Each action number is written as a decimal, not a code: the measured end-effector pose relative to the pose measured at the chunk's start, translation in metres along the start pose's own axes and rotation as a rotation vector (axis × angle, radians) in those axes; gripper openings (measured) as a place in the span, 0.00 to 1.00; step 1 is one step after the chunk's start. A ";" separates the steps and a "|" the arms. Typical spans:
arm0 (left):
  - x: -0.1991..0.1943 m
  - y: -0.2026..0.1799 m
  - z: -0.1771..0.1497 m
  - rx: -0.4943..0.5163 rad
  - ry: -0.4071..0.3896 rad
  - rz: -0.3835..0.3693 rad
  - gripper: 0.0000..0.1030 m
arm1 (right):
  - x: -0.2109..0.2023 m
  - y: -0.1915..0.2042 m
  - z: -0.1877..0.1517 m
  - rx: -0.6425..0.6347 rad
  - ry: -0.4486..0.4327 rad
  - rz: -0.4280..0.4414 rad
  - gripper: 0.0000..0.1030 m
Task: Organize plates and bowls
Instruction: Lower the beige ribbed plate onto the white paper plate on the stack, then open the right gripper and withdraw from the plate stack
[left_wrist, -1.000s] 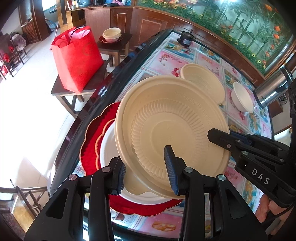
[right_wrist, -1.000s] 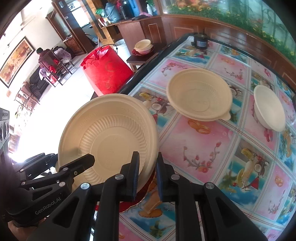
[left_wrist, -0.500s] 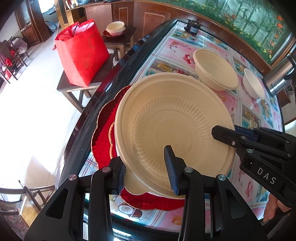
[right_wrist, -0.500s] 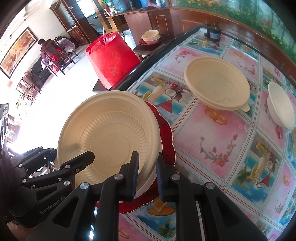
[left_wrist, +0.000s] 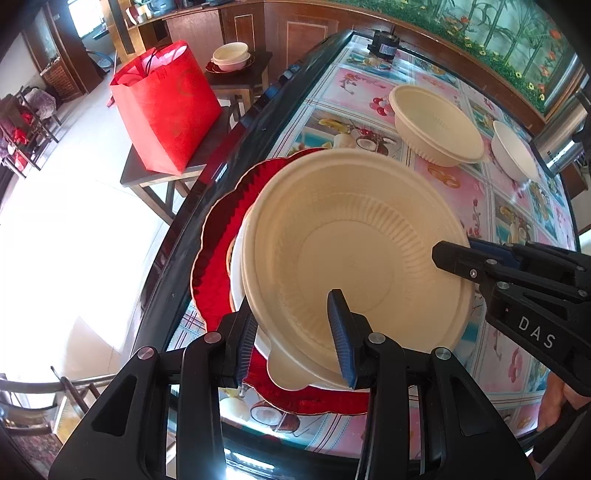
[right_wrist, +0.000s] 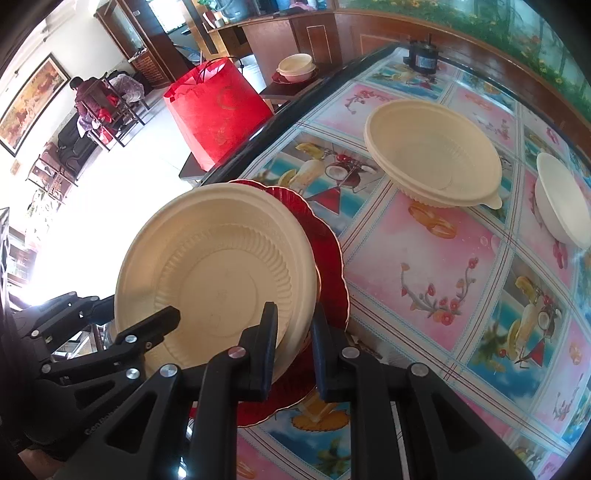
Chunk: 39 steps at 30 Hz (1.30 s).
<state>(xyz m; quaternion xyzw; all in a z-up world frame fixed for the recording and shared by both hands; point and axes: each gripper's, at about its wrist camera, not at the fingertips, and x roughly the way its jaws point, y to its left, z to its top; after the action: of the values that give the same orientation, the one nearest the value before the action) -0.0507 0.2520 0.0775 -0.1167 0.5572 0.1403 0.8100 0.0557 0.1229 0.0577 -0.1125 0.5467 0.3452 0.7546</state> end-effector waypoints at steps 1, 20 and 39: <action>0.000 0.001 0.000 -0.001 -0.001 0.001 0.37 | 0.000 0.000 -0.001 0.003 0.000 0.002 0.16; -0.015 0.017 0.001 -0.066 -0.048 0.014 0.60 | -0.007 -0.005 -0.002 0.054 -0.020 0.010 0.17; -0.029 -0.059 0.023 0.100 -0.075 -0.031 0.68 | -0.040 -0.062 -0.011 0.204 -0.091 -0.023 0.70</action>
<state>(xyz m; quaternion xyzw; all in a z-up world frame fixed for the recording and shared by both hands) -0.0194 0.2018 0.1145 -0.0795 0.5308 0.1042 0.8373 0.0812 0.0557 0.0767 -0.0256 0.5429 0.2839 0.7899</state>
